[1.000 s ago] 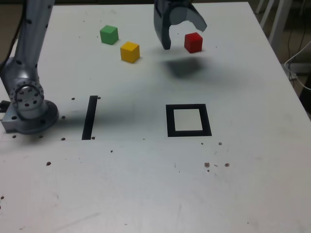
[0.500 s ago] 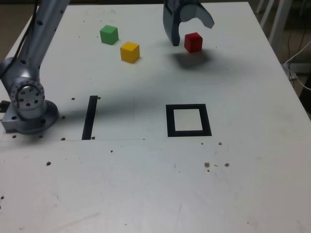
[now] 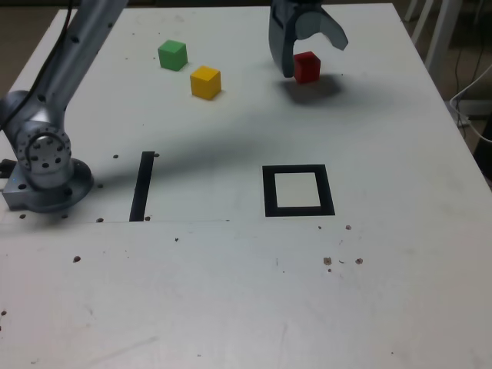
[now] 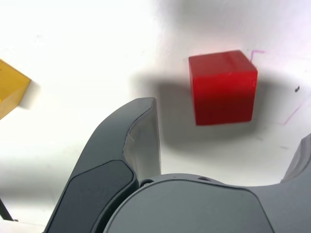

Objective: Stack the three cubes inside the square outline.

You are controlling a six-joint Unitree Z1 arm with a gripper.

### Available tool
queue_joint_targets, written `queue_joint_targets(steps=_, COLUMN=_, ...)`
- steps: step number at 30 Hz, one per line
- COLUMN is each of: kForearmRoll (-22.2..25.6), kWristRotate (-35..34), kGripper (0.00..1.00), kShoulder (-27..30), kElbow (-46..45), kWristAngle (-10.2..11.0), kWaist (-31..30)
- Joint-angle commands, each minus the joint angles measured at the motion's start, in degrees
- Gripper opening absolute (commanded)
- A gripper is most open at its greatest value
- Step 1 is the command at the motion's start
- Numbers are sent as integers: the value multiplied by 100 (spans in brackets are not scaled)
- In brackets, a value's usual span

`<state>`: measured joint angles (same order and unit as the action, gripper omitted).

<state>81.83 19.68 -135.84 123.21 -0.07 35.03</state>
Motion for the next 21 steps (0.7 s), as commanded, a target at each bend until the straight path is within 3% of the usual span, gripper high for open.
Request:
queue_joint_targets(steps=1, kForearmRoll=81, kWristRotate=38, kGripper=98, kShoulder=-120, kElbow=158, kWristAngle=-41, kWaist=44)
queue_joint_targets(steps=16, kForearmRoll=349, kWristRotate=240, kGripper=94, kShoulder=-583, kElbow=777, kWristAngle=-306, kWaist=284)
queue_joint_targets(steps=21, kForearmRoll=308, kWristRotate=300, kGripper=91, kShoulder=-688, kElbow=809, kWristAngle=-297, kWaist=358)
